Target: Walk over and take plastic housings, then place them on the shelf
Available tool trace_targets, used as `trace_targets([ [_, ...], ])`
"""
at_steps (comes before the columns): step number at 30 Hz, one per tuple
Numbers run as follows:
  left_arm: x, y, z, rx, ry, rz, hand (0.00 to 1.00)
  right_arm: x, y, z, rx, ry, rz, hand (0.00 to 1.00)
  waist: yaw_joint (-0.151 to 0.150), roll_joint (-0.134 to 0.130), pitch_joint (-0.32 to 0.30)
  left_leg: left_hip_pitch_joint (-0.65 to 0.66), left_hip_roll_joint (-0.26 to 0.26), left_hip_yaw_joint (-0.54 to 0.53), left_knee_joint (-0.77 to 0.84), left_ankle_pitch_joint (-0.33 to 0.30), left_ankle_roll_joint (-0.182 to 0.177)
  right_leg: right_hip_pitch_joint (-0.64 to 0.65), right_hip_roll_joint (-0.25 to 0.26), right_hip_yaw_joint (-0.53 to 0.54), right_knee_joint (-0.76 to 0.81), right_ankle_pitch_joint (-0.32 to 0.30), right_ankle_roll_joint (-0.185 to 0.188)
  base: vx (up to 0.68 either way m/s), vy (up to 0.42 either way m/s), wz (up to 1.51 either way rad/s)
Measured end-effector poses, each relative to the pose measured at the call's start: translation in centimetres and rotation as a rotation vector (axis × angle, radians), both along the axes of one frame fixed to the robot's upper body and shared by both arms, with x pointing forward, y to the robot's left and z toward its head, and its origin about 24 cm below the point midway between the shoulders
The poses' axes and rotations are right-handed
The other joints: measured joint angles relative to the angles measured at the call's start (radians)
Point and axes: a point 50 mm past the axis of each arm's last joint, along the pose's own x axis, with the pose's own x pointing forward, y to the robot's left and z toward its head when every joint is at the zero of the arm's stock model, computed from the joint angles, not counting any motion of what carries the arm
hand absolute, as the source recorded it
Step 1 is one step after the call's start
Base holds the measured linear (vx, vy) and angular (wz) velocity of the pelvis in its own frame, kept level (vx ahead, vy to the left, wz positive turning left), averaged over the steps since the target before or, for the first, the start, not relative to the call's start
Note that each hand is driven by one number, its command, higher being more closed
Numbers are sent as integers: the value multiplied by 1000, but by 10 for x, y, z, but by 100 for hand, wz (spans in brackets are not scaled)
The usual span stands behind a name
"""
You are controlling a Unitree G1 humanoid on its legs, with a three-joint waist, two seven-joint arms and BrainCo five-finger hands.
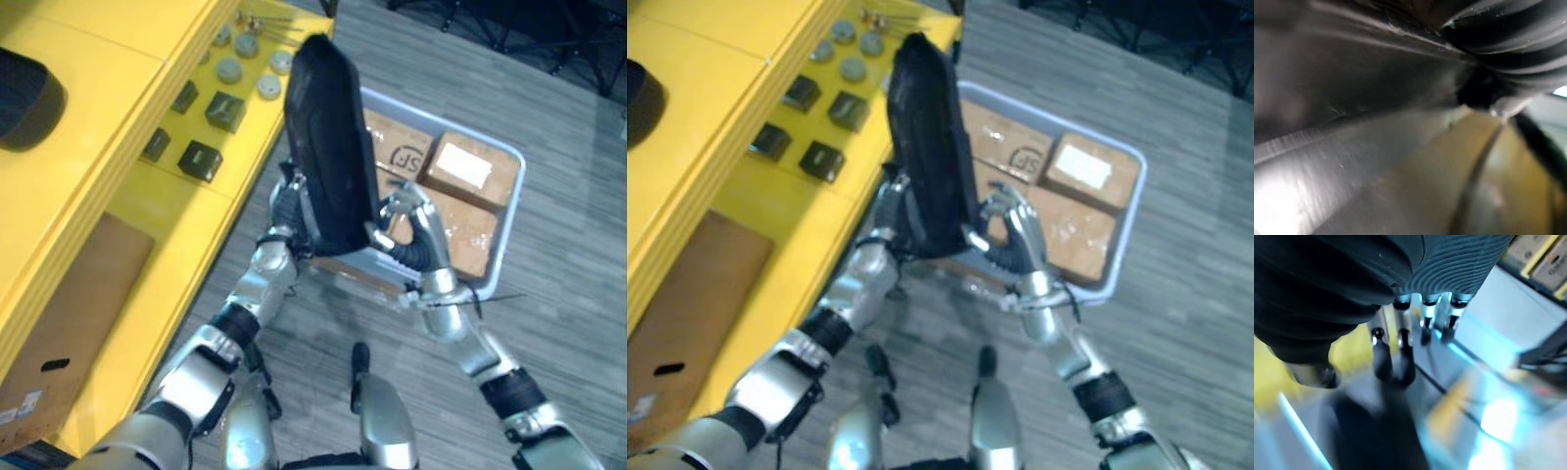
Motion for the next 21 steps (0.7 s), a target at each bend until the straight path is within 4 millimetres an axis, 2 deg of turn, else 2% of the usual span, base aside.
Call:
trace_targets([
  [2,-6,4,-7,65,-16,95,100,-15,-7,21,184,-121,95,0,-1,-8,-23,29,-2,-1,0,-2,-1,37,0,-9,-14,1,1,88,-3,5],
  [3,-10,10,-11,92,-24,161,100,-21,-15,27,250,-162,125,0,-1,-11,-64,30,-3,-3,-1,-5,-3,43,0,-15,-24,1,1,101,-7,6],
  [6,-14,21,-7,149,-79,306,100,-22,-30,33,352,-168,206,0,0,-8,-116,65,-4,-3,-3,-8,-7,92,0,-20,-51,0,2,52,-3,2],
  [9,-18,28,12,144,-185,413,100,-21,-42,34,398,-147,262,0,-1,21,-157,68,-3,1,-9,-10,-7,94,1,-18,-58,2,5,-33,8,-4],
  [12,-23,33,22,161,-255,475,100,-20,-56,28,430,-108,201,0,0,46,-189,78,-4,11,-10,-10,-6,107,1,-16,-79,8,9,-51,26,-7],
  [14,-28,39,24,130,-282,493,100,-18,-66,22,456,-51,149,0,-2,61,-216,78,-3,17,-10,-10,-6,107,2,-11,-87,15,8,-21,20,-12],
  [17,-42,49,36,58,-366,513,100,-21,-85,-1,485,84,34,0,-3,74,-227,92,-3,19,-10,-10,-6,112,2,-5,-88,15,6,-21,11,-6],
  [19,-61,55,45,5,-454,493,100,-26,-97,-30,531,238,-38,0,-4,79,-241,92,-3,19,-10,-10,-6,111,2,-3,-93,12,2,0,0,0],
  [21,-75,59,46,-13,-501,466,100,-32,-103,-55,591,357,-76,0,-4,79,-255,92,-3,19,-11,-10,-7,111,2,0,-96,12,2,0,0,0],
])
